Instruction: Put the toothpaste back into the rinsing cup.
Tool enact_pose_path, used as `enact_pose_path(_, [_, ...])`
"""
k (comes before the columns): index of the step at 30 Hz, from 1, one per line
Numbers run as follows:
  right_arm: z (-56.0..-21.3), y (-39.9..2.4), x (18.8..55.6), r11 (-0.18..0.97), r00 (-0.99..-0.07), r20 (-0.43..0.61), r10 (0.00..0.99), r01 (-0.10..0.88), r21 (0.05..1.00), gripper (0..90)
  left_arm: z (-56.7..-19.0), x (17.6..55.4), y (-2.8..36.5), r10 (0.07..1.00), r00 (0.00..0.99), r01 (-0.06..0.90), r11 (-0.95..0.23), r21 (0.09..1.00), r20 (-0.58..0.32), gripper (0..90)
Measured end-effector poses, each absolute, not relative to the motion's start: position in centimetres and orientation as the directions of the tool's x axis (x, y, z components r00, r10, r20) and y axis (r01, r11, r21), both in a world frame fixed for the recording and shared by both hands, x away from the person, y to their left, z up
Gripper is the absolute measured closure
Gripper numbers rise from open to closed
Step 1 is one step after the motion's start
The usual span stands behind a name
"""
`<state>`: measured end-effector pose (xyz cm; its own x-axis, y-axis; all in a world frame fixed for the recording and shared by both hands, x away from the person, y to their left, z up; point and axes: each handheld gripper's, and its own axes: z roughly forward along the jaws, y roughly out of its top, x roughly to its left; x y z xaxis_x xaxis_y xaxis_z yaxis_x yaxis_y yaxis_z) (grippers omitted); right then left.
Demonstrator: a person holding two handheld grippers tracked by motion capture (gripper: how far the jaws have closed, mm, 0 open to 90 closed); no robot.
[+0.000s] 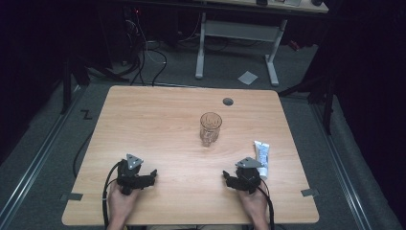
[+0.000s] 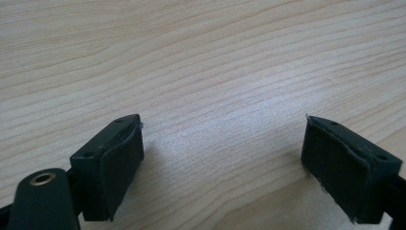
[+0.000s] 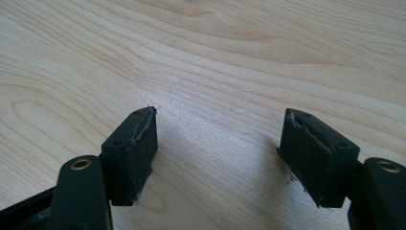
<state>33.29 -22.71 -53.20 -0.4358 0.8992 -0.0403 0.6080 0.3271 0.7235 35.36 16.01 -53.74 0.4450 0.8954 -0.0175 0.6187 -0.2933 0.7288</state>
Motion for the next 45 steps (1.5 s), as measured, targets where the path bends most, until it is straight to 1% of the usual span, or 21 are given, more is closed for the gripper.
enact_pose_path(13, [-53.2,-22.61,33.22,0.332,-0.437,-0.047,0.898,0.605,0.724,28.3,-53.73,35.34,16.01,0.895,0.445,0.619,-0.294,0.729,-0.017,14.8])
enact_pose_path(16, [-53.2,-22.84,33.41,0.314,-0.434,-0.019,0.901,0.621,0.718,27.6,-53.74,35.34,16.01,0.895,0.445,0.618,-0.293,0.729,-0.017,14.8])
enact_pose_path(31, [-53.21,-23.0,33.57,0.325,-0.448,-0.02,0.894,0.615,0.718,26.9,-53.73,35.34,16.01,0.895,0.445,0.619,-0.294,0.729,-0.017,14.8])
enact_pose_path(34, [-53.21,-23.01,33.6,0.323,-0.442,-0.023,0.897,0.618,0.717,25.4,-53.73,35.34,16.02,0.895,0.445,0.619,-0.294,0.728,-0.016,14.8])
enact_pose_path(41, [-53.16,-22.93,33.19,0.318,-0.411,-0.054,0.91,0.607,0.729,26.8,-53.73,35.34,16.01,0.895,0.445,0.619,-0.294,0.728,-0.016,14.8])
enact_pose_path(45, [-53.1,-23.24,32.88,0.292,-0.403,-0.03,0.915,0.608,0.739,26.4,-53.73,35.34,16.01,0.895,0.445,0.619,-0.294,0.728,-0.016,14.8])
